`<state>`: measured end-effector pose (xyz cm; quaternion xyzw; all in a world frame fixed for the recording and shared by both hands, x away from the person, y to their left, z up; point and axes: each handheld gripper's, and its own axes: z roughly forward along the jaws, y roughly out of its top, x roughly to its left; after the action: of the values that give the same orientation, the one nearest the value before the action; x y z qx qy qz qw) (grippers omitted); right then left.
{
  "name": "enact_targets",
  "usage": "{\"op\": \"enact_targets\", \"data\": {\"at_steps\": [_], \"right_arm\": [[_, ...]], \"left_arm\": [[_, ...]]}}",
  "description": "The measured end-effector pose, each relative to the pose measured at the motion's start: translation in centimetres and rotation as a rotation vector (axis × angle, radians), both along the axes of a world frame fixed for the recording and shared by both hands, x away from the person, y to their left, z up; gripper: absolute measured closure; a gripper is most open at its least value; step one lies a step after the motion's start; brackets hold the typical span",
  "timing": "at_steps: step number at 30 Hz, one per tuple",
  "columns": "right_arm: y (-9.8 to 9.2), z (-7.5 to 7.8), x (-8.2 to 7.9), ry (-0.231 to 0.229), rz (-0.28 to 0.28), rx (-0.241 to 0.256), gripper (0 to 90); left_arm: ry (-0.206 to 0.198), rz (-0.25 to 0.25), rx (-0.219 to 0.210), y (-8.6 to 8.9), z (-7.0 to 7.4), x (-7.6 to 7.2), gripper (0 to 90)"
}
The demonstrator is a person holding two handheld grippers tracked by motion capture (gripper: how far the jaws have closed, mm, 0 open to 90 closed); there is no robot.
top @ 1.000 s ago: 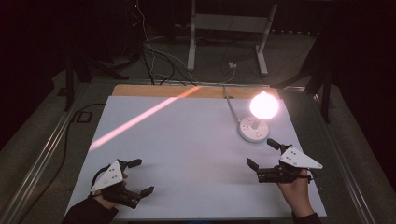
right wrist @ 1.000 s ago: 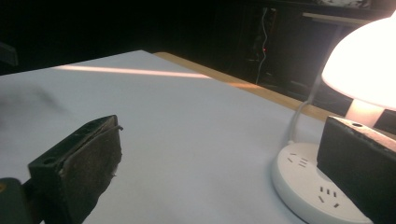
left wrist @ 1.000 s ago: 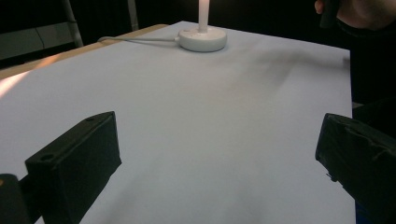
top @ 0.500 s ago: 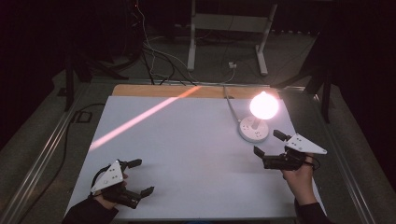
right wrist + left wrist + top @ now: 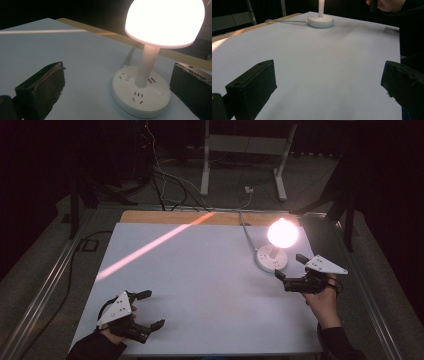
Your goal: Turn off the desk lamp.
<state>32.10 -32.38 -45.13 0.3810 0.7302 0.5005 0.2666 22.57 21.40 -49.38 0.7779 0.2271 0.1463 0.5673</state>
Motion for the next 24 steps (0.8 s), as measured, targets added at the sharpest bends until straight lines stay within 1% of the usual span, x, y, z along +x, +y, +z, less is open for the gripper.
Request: {"op": "enact_targets", "data": {"at_steps": [2,3,4,7,9,12,14,15,19,20,21,24], "right_arm": [[-0.1,-0.1,0.2,0.001,-0.009,0.004,0.0],[-0.2,-0.3,0.8,0.008,-0.029,0.022,0.0],[-0.2,-0.5,1.0,0.001,-0.044,0.020,0.0],[-0.4,-0.9,1.7,-0.001,-0.067,0.014,0.0],[-0.5,-1.0,1.8,0.000,-0.069,0.015,0.0],[-0.8,-1.4,2.5,0.032,-0.097,0.014,0.0],[-0.9,-1.4,2.7,0.032,-0.107,0.011,1.1],[-1.2,-1.5,2.9,0.036,-0.130,0.014,5.7],[-1.6,-1.6,3.2,0.035,-0.151,0.019,7.7],[-1.8,-1.7,3.5,0.037,-0.176,0.009,11.1],[-1.8,-1.8,3.6,0.043,-0.190,0.005,14.7],[-1.9,-1.9,3.8,0.046,-0.208,0.000,17.6]], "left_arm": [[0.001,0.000,0.001,0.0,0.0,0.0,0.6],[0.000,0.000,0.001,0.0,0.0,0.0,0.6],[0.000,-0.001,0.001,0.0,0.0,0.0,0.6],[0.001,0.000,0.002,0.0,0.0,0.0,0.6],[0.002,0.000,0.001,0.0,0.0,0.0,0.6],[0.003,0.002,-0.002,0.0,0.0,0.0,0.6],[0.003,0.002,-0.001,0.0,0.0,0.0,0.6],[0.003,0.001,-0.001,0.0,0.0,0.0,0.6],[0.003,0.001,0.000,0.0,0.0,0.0,0.6],[0.004,0.002,-0.001,0.0,0.0,0.0,0.6],[0.003,0.002,-0.002,0.0,0.0,0.0,0.6],[0.003,0.001,-0.001,0.0,0.0,0.0,0.6]]}}
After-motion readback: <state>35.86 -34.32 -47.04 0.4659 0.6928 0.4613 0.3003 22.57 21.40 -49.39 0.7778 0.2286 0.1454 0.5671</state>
